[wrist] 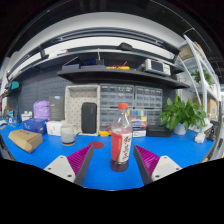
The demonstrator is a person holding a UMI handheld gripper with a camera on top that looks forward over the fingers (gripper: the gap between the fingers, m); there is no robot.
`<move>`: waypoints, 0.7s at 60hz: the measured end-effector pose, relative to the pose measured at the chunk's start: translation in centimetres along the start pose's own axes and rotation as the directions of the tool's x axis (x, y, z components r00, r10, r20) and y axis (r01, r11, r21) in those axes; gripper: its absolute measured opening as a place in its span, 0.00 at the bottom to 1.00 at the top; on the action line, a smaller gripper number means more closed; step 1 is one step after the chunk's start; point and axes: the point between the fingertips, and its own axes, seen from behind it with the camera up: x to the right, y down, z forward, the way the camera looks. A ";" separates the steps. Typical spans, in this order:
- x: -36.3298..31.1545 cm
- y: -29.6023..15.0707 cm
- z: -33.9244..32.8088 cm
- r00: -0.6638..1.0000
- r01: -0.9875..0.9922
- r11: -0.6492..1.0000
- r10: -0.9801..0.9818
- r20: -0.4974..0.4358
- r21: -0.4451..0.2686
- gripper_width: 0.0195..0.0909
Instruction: Pour water
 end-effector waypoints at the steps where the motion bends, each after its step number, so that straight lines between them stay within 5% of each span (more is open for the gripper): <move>1: 2.8 0.1 0.4 1.000 0.001 1.000 -0.001 0.005 0.002 0.90; 18: 6.0 0.8 9.4 1.000 0.004 1.000 -0.004 0.011 -0.012 0.89; 27: 6.0 0.9 12.0 1.000 0.008 1.000 -0.008 0.021 -0.004 0.65; 30: 5.3 1.0 12.4 0.999 0.001 1.000 -0.001 0.047 0.000 0.47; 42: 5.2 0.8 12.7 0.999 0.021 1.000 -0.022 0.040 0.023 0.24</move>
